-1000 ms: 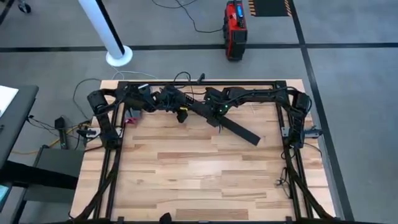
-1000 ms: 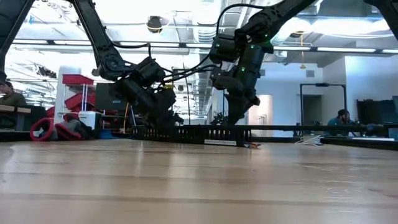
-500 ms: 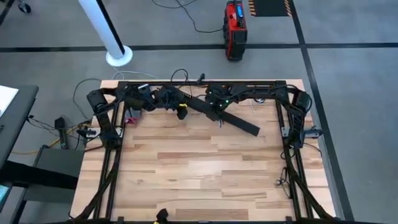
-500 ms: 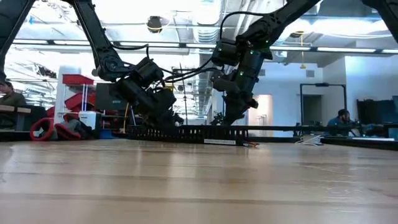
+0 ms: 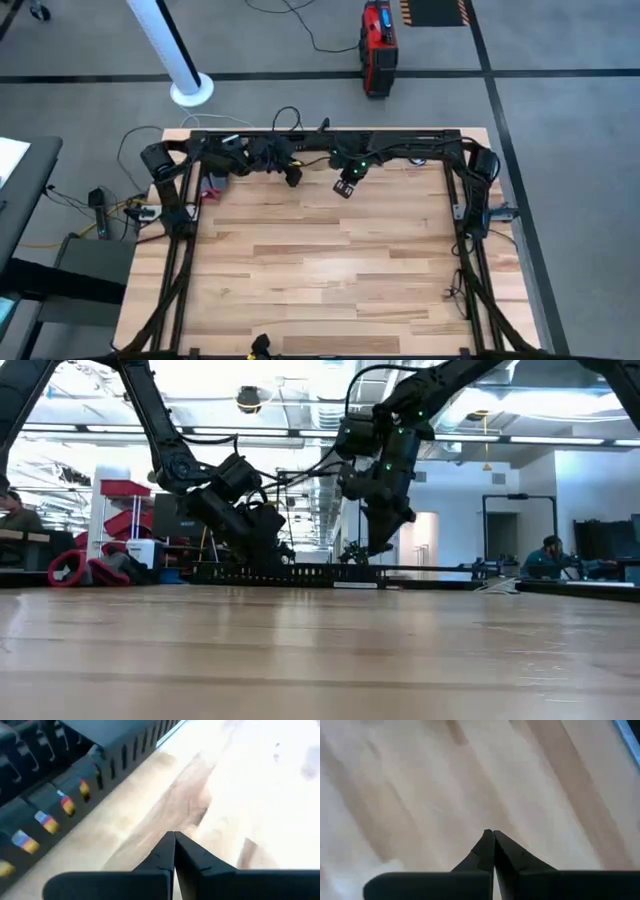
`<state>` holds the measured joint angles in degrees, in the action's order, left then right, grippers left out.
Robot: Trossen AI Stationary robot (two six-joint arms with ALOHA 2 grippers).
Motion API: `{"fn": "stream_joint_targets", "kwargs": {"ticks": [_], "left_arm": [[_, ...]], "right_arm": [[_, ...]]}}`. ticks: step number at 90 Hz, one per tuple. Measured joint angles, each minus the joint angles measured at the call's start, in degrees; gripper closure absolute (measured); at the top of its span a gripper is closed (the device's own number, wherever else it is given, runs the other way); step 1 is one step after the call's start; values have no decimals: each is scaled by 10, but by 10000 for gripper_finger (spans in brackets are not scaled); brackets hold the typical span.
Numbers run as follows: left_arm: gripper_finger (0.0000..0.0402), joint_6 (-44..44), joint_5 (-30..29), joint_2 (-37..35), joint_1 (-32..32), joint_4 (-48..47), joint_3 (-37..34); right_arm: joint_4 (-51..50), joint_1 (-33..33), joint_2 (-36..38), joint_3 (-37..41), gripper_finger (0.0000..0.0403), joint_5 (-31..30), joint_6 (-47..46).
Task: Ziptie cables
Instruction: Close the black cable duct
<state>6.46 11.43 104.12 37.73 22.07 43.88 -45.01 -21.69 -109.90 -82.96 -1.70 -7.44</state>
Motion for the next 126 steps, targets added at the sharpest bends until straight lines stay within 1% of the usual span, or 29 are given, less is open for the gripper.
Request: {"fn": "stream_joint_targets", "kwargs": {"ticks": [9, 28, 43, 48, 67, 73, 81, 95, 104, 110, 118, 126], "left_arm": [[401, -1, 0, 0, 1, -1, 0], [402, 0, 4, 0, 0, -3, 0], [401, 0, 6, 0, -1, -4, -1], [402, 0, 6, 0, -1, -4, -1], [402, 5, 7, 0, 1, -5, -1], [402, 10, 7, 0, 2, -6, -1], [402, 13, 7, 0, 3, -5, -1], [401, 14, 7, 0, 3, -6, -1], [401, 19, 8, 0, 4, -7, -1], [402, 27, 18, -3, 5, -10, -2], [401, 30, 22, -28, 5, -20, -2], [401, 21, 4, -64, 10, -49, -2]], "right_arm": [[20, -7, 4, -2, 403, -51, -1], [56, -70, 4, -5, 403, -76, -50], [81, -116, -2, 1, 403, -74, -52], [103, -128, -2, 9, 403, -74, -47], [171, -158, -2, 15, 403, -77, -26], [192, -162, -17, 14, 403, -73, -17], [189, -170, -39, 15, 403, -63, -6], [200, -170, -79, -11, 403, -48, 0], [196, -167, -95, -28, 403, -33, 3], [193, -163, -98, -38, 403, -31, 7], [188, -163, -100, -46, 403, -30, 14], [181, -164, -101, -52, 403, -26, 15]]}}
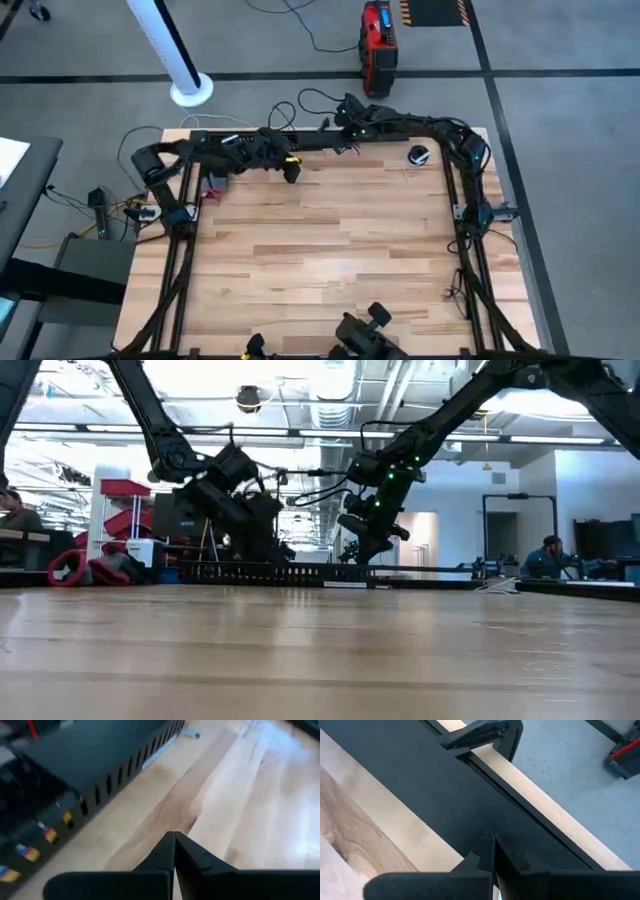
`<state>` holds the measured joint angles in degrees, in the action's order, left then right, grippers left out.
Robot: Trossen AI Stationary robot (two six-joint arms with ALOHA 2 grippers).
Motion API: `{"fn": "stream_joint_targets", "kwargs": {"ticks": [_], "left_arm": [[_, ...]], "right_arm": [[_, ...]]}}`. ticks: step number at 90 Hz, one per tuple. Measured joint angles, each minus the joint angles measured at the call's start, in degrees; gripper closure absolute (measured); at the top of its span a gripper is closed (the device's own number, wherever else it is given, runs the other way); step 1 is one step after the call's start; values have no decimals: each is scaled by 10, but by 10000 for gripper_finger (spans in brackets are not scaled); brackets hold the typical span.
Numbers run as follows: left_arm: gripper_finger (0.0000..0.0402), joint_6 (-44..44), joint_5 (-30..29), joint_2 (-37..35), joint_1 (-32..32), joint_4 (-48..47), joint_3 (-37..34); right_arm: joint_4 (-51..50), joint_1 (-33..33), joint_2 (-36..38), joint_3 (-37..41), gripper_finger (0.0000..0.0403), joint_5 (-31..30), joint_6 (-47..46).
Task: Ziptie cables
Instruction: Close the black cable duct
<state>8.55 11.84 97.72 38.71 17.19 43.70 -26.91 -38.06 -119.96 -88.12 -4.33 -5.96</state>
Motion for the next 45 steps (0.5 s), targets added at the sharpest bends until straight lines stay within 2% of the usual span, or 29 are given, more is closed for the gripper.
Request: {"fn": "stream_joint_targets", "kwargs": {"ticks": [14, 24, 36, 45], "left_arm": [[401, -34, -84, -86, 33, -81, 0], [401, -42, -134, -136, 81, -155, 0], [401, -45, -132, -149, 153, -228, 0], [401, -57, -116, -136, 185, -253, 0]], "right_arm": [[-5, 0, 0, -1, 403, 0, 5], [-8, 0, 0, -2, 403, 0, 13], [-9, 0, 0, -1, 403, 1, 19], [-10, 0, -1, -1, 403, 1, 20]]}}
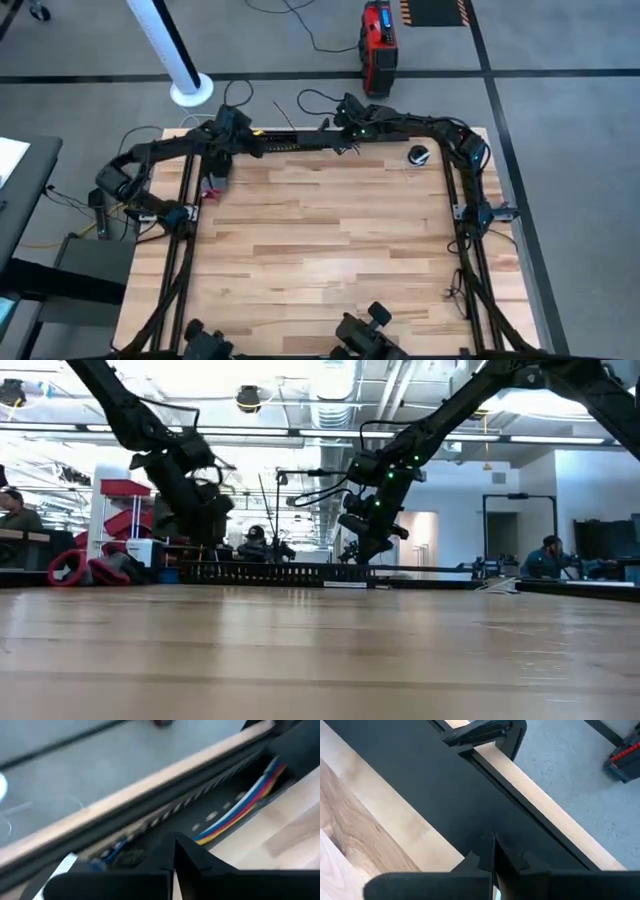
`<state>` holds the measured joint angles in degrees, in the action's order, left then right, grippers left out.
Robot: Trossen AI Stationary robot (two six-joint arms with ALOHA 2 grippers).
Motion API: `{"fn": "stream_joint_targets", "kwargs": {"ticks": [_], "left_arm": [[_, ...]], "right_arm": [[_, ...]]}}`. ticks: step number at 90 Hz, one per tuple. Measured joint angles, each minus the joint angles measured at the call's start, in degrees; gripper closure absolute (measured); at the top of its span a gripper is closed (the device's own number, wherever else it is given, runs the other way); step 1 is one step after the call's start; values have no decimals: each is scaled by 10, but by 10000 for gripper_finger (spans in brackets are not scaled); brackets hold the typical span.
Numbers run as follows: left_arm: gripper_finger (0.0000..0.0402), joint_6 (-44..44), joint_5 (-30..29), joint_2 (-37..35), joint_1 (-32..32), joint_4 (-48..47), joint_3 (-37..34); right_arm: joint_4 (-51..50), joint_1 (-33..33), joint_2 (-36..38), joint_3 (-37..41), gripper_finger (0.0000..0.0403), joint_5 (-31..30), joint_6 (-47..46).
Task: Ziptie cables
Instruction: Close the black cable duct
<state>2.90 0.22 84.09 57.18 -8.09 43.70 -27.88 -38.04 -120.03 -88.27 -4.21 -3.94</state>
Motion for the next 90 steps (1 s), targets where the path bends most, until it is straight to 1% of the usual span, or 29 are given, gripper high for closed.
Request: {"fn": "stream_joint_targets", "kwargs": {"ticks": [13, 28, 41, 50, 69, 79, 90], "left_arm": [[401, -12, 10, 27, 13, 5, 0], [401, -20, 12, 77, 14, 39, 2], [402, -16, 49, 114, 14, 57, 0], [401, -19, 64, 128, 14, 60, 9], [401, -33, 72, 143, 15, 67, 17], [401, -30, 88, 144, 15, 73, 17], [401, -29, 92, 144, 11, 75, 17]], "right_arm": [[-2, 0, 0, 0, 403, 2, 1], [-5, 8, 0, 0, 403, 7, 1], [-9, 17, 0, 1, 403, 10, -1], [-16, 21, 0, 1, 403, 12, -1], [-21, 23, 1, 0, 403, 25, -1], [-19, 23, 1, 0, 403, 53, -1], [-20, 23, 1, 0, 403, 75, 5]]}}
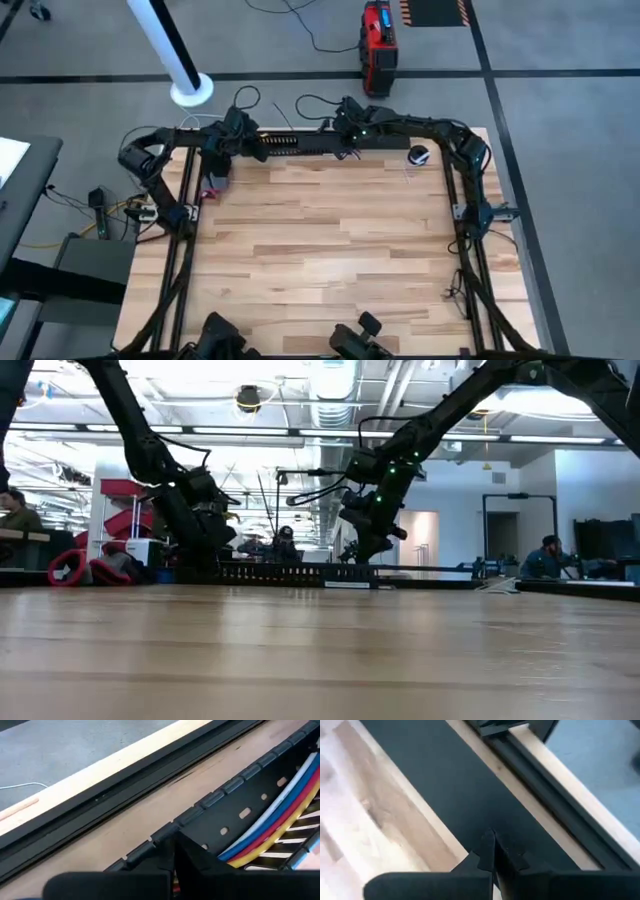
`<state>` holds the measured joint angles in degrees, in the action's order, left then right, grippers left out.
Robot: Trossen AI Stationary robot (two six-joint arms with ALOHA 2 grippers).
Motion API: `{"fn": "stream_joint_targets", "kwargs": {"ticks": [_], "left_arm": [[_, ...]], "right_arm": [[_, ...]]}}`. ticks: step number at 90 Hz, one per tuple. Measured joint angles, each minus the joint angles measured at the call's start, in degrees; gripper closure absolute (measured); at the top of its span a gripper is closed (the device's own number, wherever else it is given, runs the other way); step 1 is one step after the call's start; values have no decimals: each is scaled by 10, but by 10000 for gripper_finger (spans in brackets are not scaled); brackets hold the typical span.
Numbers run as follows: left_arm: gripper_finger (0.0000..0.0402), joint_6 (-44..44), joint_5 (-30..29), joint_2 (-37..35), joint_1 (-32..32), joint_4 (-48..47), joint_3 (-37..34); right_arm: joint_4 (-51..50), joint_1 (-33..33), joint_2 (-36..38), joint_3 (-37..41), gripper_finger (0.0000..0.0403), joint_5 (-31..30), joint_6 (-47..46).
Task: Ziptie cables
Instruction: Close the black cable duct
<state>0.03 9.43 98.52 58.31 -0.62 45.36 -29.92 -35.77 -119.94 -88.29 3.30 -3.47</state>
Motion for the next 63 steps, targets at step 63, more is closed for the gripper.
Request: {"fn": "stream_joint_targets", "kwargs": {"ticks": [63], "left_arm": [[401, 13, 61, 2, -53, -9, -1]], "right_arm": [[-41, 33, 39, 3, 403, 22, 153]]}}
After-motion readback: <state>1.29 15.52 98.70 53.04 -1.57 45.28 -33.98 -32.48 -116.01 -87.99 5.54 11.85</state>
